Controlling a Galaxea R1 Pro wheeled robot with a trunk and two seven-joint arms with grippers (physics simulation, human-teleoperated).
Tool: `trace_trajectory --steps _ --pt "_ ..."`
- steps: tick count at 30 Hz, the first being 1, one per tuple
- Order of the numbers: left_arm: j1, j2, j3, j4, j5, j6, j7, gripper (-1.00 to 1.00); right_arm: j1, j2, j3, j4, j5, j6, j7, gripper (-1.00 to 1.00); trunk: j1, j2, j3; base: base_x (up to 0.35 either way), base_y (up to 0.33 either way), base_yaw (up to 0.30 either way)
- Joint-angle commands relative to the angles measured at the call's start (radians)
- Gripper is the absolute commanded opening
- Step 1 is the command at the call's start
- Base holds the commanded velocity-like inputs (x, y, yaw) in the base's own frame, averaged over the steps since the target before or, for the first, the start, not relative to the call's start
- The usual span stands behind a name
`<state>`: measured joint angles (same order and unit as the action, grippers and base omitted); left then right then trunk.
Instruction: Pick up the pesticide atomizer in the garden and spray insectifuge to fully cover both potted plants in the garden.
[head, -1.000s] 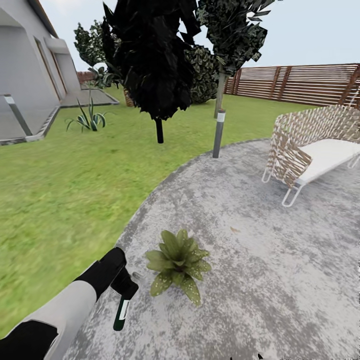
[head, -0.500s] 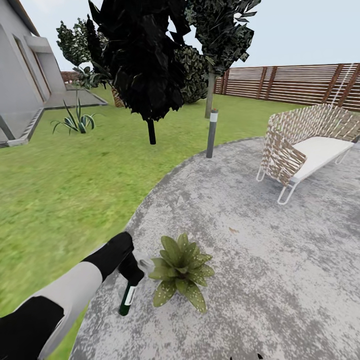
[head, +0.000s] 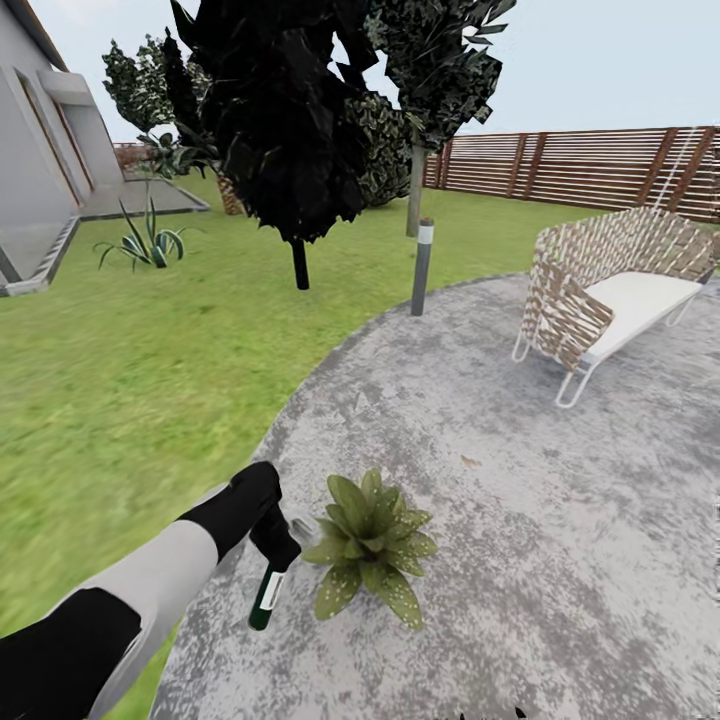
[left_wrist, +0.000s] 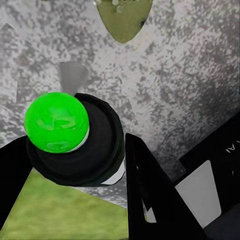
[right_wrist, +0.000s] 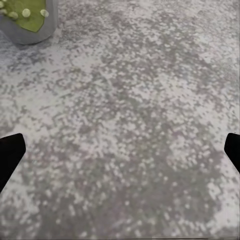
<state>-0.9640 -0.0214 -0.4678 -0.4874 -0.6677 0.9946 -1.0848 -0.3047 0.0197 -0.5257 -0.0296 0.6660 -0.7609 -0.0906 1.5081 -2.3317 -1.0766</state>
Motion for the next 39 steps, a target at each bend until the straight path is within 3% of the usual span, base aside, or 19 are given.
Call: trace_trajectory --steps 1,5,12,20,26,31,39 --pt "0.002 0.001 -0.001 -0.002 -0.010 0.005 -0.010 -1.00 -0.001 0.000 -0.002 0.000 0.010 -0.001 -0.009 1.00 0.000 0.000 -0.001 0.010 0.052 -0.260" --pt "0.011 0.004 -0.005 -0.002 -0.010 0.004 -0.010 -1.00 -0.001 0.000 -0.002 0.000 0.010 -0.001 -0.010 1.00 0.000 0.000 -0.001 0.002 0.010 -0.292" --pt "0.013 0.045 -0.001 0.000 -0.013 0.003 -0.003 -1.00 -0.001 0.000 -0.002 0.000 0.010 -0.001 -0.010 1.00 0.000 0.000 -0.001 0.026 0.099 -0.163" --pt "0.013 0.034 -0.004 0.000 -0.013 0.002 -0.001 -1.00 -0.001 0.000 -0.002 0.000 0.010 -0.001 -0.010 1.00 0.000 0.000 -0.001 0.023 0.277 -0.002" --pt "0.072 0.045 -0.001 -0.002 -0.016 0.000 0.010 -1.00 -0.001 -0.003 -0.003 0.000 0.010 -0.001 -0.011 1.00 0.000 0.000 -0.001 0.000 0.038 0.000" --pt "0.065 0.033 0.004 -0.017 -0.016 0.002 0.040 -1.00 -0.001 -0.003 -0.002 0.000 0.010 -0.001 -0.011 1.00 0.000 0.000 -0.001 0.029 0.000 -0.015" --pt "0.067 0.041 0.003 -0.010 -0.017 0.002 0.065 -1.00 -0.001 -0.003 -0.002 -0.004 0.010 -0.001 -0.011 1.00 0.000 0.000 -0.001 0.037 0.000 -0.283"
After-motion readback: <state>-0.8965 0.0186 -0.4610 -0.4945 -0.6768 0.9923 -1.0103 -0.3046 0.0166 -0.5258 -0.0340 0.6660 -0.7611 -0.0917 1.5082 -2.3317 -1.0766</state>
